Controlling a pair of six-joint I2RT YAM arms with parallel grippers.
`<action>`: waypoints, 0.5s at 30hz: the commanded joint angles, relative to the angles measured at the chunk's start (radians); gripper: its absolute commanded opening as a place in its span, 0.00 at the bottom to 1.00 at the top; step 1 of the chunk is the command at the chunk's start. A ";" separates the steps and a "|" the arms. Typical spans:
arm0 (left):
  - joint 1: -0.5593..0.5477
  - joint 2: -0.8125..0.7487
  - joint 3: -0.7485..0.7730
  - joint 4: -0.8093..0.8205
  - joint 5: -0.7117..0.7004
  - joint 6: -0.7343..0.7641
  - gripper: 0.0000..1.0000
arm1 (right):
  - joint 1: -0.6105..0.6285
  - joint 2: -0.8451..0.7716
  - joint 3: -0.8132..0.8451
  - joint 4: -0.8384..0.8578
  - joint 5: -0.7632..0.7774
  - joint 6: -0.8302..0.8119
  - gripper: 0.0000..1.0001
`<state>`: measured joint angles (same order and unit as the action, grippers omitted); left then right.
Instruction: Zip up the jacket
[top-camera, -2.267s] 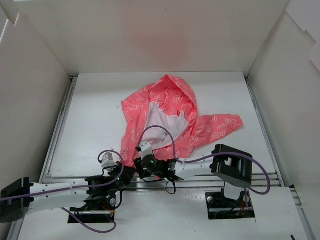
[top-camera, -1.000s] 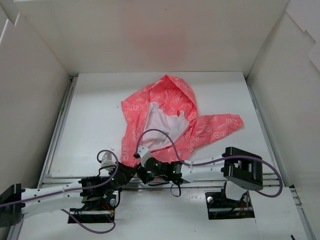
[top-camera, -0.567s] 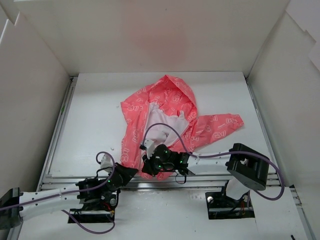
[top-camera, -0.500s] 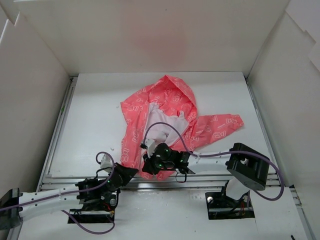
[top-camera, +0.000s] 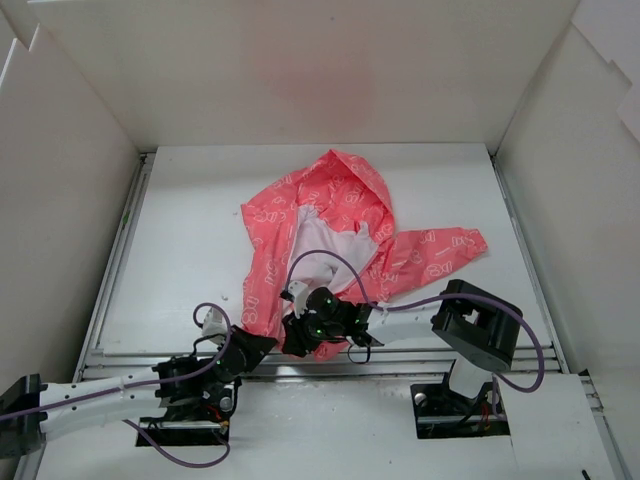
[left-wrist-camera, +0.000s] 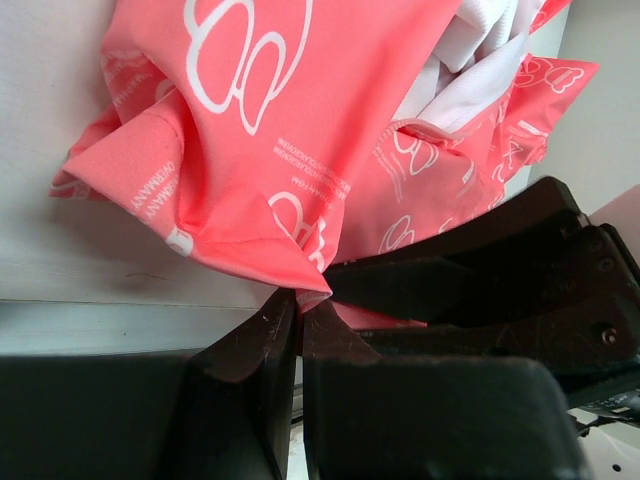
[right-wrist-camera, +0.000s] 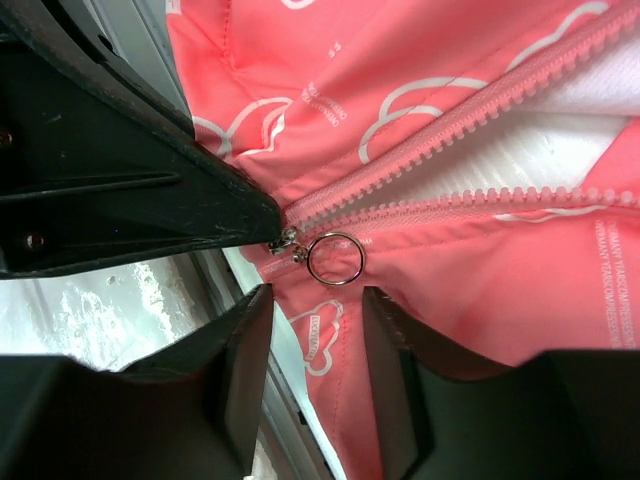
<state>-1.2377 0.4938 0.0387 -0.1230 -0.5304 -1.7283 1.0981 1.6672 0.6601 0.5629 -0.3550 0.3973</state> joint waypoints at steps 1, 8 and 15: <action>0.000 -0.001 0.023 0.025 -0.005 0.016 0.00 | -0.010 -0.008 0.030 0.072 0.008 0.011 0.40; 0.000 0.000 0.023 0.025 -0.005 0.018 0.00 | -0.014 0.032 0.024 0.130 0.005 0.066 0.45; 0.000 -0.012 0.018 0.028 -0.003 0.016 0.00 | -0.047 0.035 -0.039 0.281 0.004 0.166 0.48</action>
<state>-1.2373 0.4805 0.0387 -0.1257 -0.5388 -1.7275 1.0729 1.6997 0.6327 0.7044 -0.3664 0.5056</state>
